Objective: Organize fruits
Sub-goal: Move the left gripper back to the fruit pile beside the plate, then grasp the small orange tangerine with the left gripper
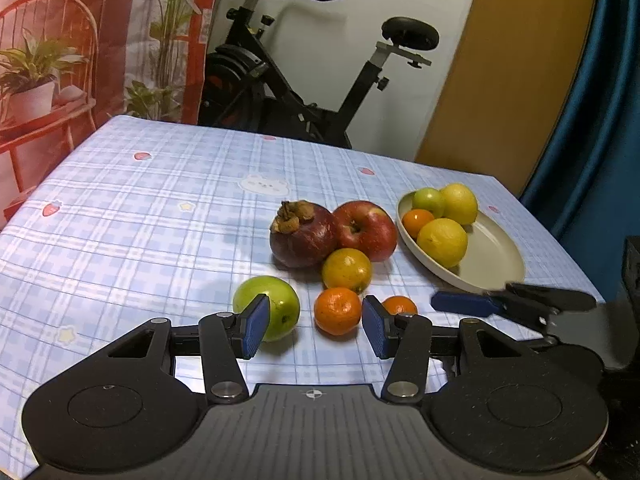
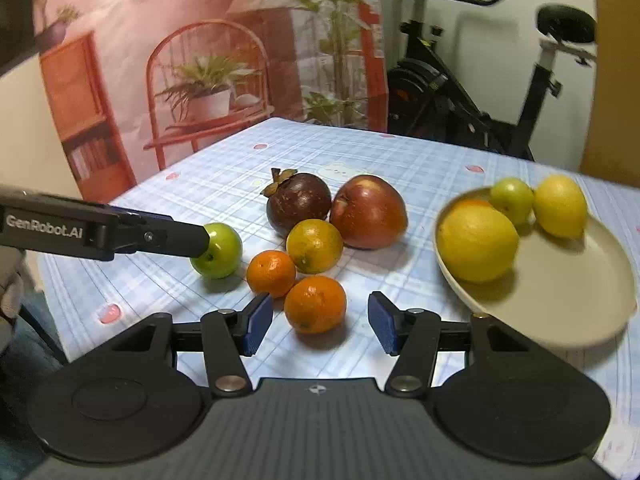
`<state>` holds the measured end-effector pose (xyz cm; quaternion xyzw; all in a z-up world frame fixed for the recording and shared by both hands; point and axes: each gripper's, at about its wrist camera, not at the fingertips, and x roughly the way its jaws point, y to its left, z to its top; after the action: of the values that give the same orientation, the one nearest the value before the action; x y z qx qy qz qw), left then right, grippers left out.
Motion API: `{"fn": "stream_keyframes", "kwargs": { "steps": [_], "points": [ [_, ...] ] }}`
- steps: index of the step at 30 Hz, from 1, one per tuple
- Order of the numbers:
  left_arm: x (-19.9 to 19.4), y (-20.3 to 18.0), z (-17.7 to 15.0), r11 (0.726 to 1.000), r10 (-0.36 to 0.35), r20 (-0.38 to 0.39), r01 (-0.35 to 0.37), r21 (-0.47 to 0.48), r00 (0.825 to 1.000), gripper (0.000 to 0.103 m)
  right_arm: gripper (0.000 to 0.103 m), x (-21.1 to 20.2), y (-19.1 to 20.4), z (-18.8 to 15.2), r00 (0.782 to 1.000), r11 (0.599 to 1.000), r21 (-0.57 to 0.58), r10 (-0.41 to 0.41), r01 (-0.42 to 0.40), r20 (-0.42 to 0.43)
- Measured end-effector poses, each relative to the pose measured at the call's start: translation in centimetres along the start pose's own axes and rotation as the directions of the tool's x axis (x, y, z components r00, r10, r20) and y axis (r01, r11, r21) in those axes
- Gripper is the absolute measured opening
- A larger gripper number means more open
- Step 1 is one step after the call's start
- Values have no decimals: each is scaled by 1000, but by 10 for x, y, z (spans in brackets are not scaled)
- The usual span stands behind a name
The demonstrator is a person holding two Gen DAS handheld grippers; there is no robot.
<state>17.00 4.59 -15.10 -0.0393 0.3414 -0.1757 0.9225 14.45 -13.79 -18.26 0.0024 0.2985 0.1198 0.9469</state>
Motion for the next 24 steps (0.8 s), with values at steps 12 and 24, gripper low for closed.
{"fn": "stream_keyframes", "kwargs": {
  "steps": [12, 24],
  "points": [
    [7, -2, -2, 1000, -8, -24, 8, 11, 1000, 53, 49, 26, 4, 7, 999, 996, -86, 31, -32, -13],
    [10, -5, -5, 1000, -15, -41, 16, 21, 999, 53, 38, 7, -11, -14, 998, 999, 3, 52, -51, -28]
  ]
}}
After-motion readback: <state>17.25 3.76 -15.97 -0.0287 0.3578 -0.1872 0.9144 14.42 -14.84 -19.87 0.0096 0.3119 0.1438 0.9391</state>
